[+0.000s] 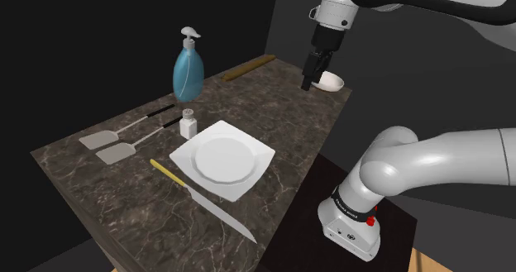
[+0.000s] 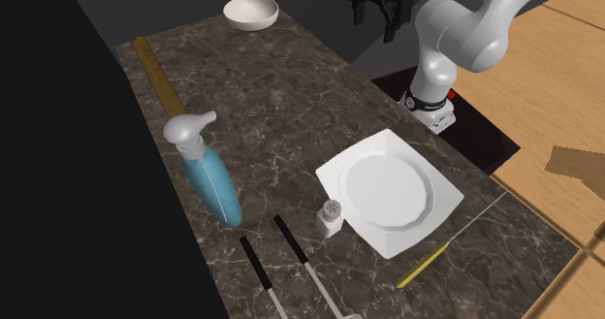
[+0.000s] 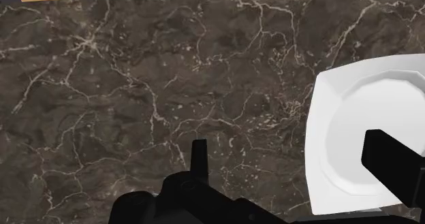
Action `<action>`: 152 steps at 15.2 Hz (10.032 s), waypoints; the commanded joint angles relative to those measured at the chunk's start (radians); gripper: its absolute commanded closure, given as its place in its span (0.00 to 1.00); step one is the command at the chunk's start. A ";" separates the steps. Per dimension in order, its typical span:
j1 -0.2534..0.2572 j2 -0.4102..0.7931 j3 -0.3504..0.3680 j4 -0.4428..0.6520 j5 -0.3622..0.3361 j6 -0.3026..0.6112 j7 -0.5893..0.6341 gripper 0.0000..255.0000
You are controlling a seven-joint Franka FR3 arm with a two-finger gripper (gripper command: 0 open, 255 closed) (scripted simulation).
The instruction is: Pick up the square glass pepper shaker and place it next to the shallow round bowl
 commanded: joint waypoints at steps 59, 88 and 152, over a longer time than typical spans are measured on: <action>0.191 1.147 0.352 0.757 -0.101 0.218 0.479 1.00; 0.208 1.145 0.362 1.137 -0.098 -0.163 0.489 1.00; -0.333 0.740 -0.232 0.371 -0.248 0.276 -0.573 1.00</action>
